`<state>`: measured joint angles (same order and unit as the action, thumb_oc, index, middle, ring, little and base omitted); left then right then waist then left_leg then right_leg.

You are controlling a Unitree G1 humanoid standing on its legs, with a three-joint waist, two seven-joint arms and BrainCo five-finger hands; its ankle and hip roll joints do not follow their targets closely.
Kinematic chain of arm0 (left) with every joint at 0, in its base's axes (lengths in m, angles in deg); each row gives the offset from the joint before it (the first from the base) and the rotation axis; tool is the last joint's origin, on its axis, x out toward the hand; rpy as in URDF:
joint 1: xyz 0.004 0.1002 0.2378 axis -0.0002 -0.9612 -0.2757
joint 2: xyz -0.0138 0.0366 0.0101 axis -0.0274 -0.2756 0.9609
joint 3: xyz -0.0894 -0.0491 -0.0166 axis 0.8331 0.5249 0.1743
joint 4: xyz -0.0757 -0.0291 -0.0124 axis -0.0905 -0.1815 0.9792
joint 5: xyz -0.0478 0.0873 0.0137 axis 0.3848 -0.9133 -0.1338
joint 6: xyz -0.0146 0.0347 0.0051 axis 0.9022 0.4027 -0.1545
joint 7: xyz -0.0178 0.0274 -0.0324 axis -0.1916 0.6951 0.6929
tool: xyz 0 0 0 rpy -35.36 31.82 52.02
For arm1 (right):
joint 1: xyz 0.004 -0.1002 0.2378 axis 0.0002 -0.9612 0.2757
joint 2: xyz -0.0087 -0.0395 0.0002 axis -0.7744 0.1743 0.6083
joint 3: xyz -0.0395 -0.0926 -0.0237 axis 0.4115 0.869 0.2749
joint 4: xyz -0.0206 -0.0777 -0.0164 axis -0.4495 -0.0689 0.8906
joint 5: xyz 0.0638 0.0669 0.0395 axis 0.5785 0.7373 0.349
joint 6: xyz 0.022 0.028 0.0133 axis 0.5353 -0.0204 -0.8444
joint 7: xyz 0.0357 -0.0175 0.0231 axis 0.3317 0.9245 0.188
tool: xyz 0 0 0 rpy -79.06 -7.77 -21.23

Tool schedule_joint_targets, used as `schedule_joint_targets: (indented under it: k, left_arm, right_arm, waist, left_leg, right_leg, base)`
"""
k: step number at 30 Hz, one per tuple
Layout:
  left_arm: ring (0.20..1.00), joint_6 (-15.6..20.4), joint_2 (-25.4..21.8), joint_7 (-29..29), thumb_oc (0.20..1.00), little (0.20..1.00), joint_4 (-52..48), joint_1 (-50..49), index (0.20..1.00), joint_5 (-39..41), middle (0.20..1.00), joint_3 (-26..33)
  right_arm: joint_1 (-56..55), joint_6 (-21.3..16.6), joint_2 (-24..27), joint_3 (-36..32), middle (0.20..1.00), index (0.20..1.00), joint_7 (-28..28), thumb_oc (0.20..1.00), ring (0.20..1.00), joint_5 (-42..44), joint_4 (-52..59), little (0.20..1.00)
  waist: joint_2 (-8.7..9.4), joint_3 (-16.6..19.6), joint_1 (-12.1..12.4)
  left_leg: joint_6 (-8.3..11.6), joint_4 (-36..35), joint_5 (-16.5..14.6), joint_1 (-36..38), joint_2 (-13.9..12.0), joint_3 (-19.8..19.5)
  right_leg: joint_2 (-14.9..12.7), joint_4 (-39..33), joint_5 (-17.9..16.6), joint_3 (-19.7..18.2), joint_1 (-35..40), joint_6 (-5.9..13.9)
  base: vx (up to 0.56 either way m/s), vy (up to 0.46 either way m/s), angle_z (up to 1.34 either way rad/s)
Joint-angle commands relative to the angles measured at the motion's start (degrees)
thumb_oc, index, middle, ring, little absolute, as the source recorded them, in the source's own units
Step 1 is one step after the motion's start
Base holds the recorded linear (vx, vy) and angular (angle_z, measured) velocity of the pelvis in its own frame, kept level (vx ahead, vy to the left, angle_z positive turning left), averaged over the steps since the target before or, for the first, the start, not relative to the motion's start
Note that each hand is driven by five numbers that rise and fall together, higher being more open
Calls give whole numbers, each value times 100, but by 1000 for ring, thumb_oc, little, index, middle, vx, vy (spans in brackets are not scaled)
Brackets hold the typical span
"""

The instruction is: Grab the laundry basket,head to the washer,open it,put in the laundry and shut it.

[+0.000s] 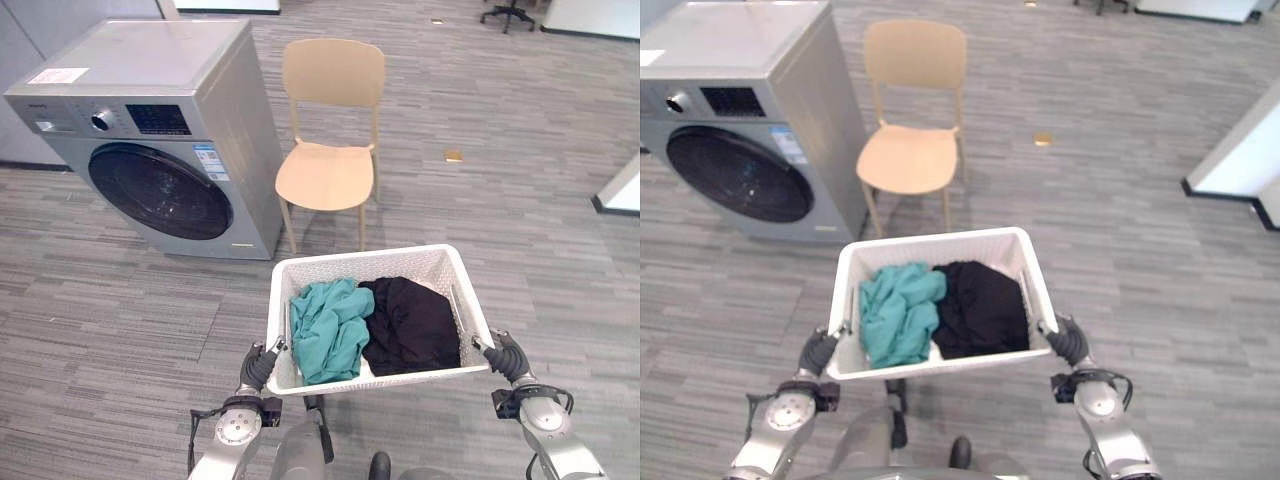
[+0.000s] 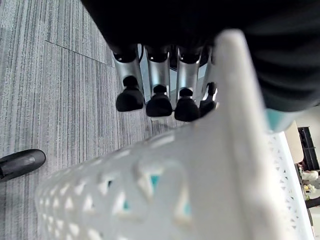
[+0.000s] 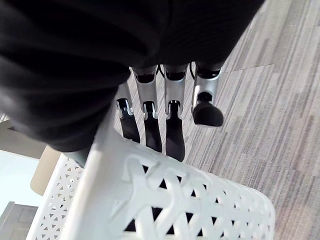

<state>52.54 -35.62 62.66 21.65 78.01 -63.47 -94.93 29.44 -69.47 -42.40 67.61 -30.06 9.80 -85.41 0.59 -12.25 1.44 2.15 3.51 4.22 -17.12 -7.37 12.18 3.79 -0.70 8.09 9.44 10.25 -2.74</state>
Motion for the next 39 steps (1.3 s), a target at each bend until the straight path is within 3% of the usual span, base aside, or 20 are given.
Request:
schedule_joint_targets:
  k: [1,4,7,11,14,15,16,19,20,21,22,23,24,27,28,30,32,34,35,39]
  left_arm:
    - [200,506,-409,191,200,200,-603,174,200,216,200,424]
    - [200,514,-581,223,200,200,-653,240,200,130,200,379]
    - [200,519,-648,230,200,200,-692,336,200,119,200,320]
    - [200,546,-690,183,200,200,-774,351,200,125,200,302]
    - [200,561,-601,191,200,200,-730,390,200,108,200,351]
    - [200,561,-602,191,200,200,-729,393,200,108,200,353]
    - [200,604,-563,188,200,200,-709,430,200,66,200,393]
    - [200,656,-534,203,200,200,-692,521,200,-4,200,364]
    - [200,670,-510,179,200,200,-653,583,200,-12,200,306]
    - [200,662,-447,148,200,200,-605,577,200,-58,200,225]
    - [200,662,-445,148,200,200,-607,574,200,-58,200,222]
    - [200,646,-365,130,200,200,-583,517,200,-2,200,171]
    - [200,645,-367,130,200,200,-584,517,200,-2,200,173]
    - [200,595,-344,59,200,200,-542,362,200,19,200,177]
    - [200,578,-334,65,200,200,-519,345,200,73,200,204]
    - [200,539,-329,56,200,200,-493,338,200,92,200,211]
    - [200,525,-316,108,200,200,-430,355,200,63,200,250]
    - [200,513,-307,133,200,200,-411,358,200,58,200,247]
    - [200,511,-289,182,200,200,-388,359,200,57,200,270]
    - [200,515,-267,210,200,200,-384,345,200,60,200,270]
  right_arm:
    - [165,-545,-21,-344,200,200,64,200,200,462,690,200]
    - [228,-674,-115,-301,200,200,62,200,200,508,774,200]
    - [338,-660,-151,-233,200,200,88,200,200,497,829,200]
    - [477,-651,-153,-171,200,200,107,200,200,584,870,200]
    - [493,-633,-140,-186,200,200,66,200,200,543,863,200]
    - [497,-632,-143,-185,200,200,66,200,200,543,863,200]
    - [474,-625,-134,-215,200,200,83,200,200,490,875,200]
    - [404,-650,-119,-241,200,200,107,200,200,440,855,200]
    - [351,-667,-115,-270,200,200,125,200,200,475,846,200]
    - [246,-675,-127,-309,200,200,188,200,200,595,829,200]
    - [241,-676,-124,-310,200,200,189,200,200,597,830,200]
    - [205,-672,-4,-306,200,200,192,200,200,586,741,200]
    - [206,-672,-6,-305,200,200,193,200,200,587,742,200]
    - [192,-659,86,-330,200,200,220,200,200,718,715,200]
    - [181,-650,122,-352,200,200,190,200,200,699,706,200]
    - [170,-623,152,-400,200,200,125,200,200,672,712,200]
    - [93,-640,196,-553,200,200,-20,200,200,592,740,200]
    - [98,-628,190,-555,200,200,-37,200,200,572,744,200]
    - [131,-628,179,-539,200,200,-69,200,200,539,735,200]
    - [144,-598,150,-507,200,200,-84,200,200,479,727,200]
  waist:
    - [198,421,186]
    - [320,434,113]
    - [237,342,-8]
    - [151,170,-275]
    - [143,14,-476]
    - [158,20,-482]
    - [122,-16,-545]
    - [159,21,-653]
    - [178,64,-720]
    - [206,197,-790]
    - [198,199,-798]
    - [105,240,-838]
    - [125,253,-852]
    - [126,239,-792]
    - [158,219,-725]
    - [168,172,-672]
    - [116,125,-641]
    - [79,108,-614]
    - [-21,89,-488]
    - [-104,122,-350]
  left_leg:
    - [4,480,251,-103,142,-37]
    - [-303,801,-305,120,344,30]
    - [-474,754,-693,622,426,-23]
    - [-498,488,-1135,1451,563,-146]
    - [-432,344,-1350,1984,675,-274]
    - [-434,334,-1321,1969,689,-276]
    - [-363,330,-1517,2211,682,-354]
    - [-279,397,-1678,2491,750,-521]
    - [-227,487,-1845,2607,743,-609]
    - [-68,765,-1836,2683,629,-650]
    - [-63,780,-1845,2676,619,-660]
    - [216,1702,-1316,2472,235,-688]
    - [216,1700,-1292,2445,257,-702]
    - [238,2858,-462,1873,4,-733]
    - [153,2927,-572,1623,46,-703]
    - [77,2533,-749,1366,-25,-494]
    - [88,1410,-843,1135,-222,-144]
    - [124,980,-682,1109,-203,-198]
    - [234,305,-237,928,-99,-510]
    - [334,-177,191,596,-116,-664]
  right_leg:
    - [-1082,1282,-69,-271,40,1037]
    - [-1390,2308,-1029,-566,-388,1190]
    - [-1282,2633,-960,-619,-1208,1025]
    - [-1116,1942,-517,-257,-2069,974]
    - [-1074,807,-811,59,-2370,1069]
    - [-1087,784,-838,59,-2378,1067]
    - [-1127,326,-986,263,-2577,1170]
    - [-1168,270,-1167,308,-2824,1230]
    - [-1176,322,-1190,156,-2745,1230]
    - [-1176,490,-1327,-32,-2629,1123]
    - [-1173,492,-1321,-19,-2625,1121]
    - [-1042,594,-1294,-36,-2395,926]
    - [-1065,577,-1314,-31,-2407,924]
    - [-841,525,-1024,-76,-2016,578]
    - [-853,495,-932,-96,-1886,542]
    - [-894,457,-783,-81,-1671,574]
    - [-983,406,-556,16,-1411,660]
    - [-964,421,-483,-6,-1349,653]
    - [-857,404,-337,-78,-1131,669]
    - [-858,450,-76,-181,-771,715]
  base:
    - [278,150,-27]
    - [431,260,-11]
    - [341,176,-24]
    - [418,81,-23]
    - [359,-17,20]
    - [441,-47,35]
    - [441,-71,26]
    - [499,-117,26]
    - [661,-255,52]
    - [521,-221,81]
    - [601,-342,105]
    - [252,-182,100]
    - [363,-277,108]
    - [240,-208,19]
    - [278,-147,-25]
    - [305,-39,-1]
    - [310,93,18]
    - [226,96,25]
    - [191,76,6]
    - [302,147,-14]
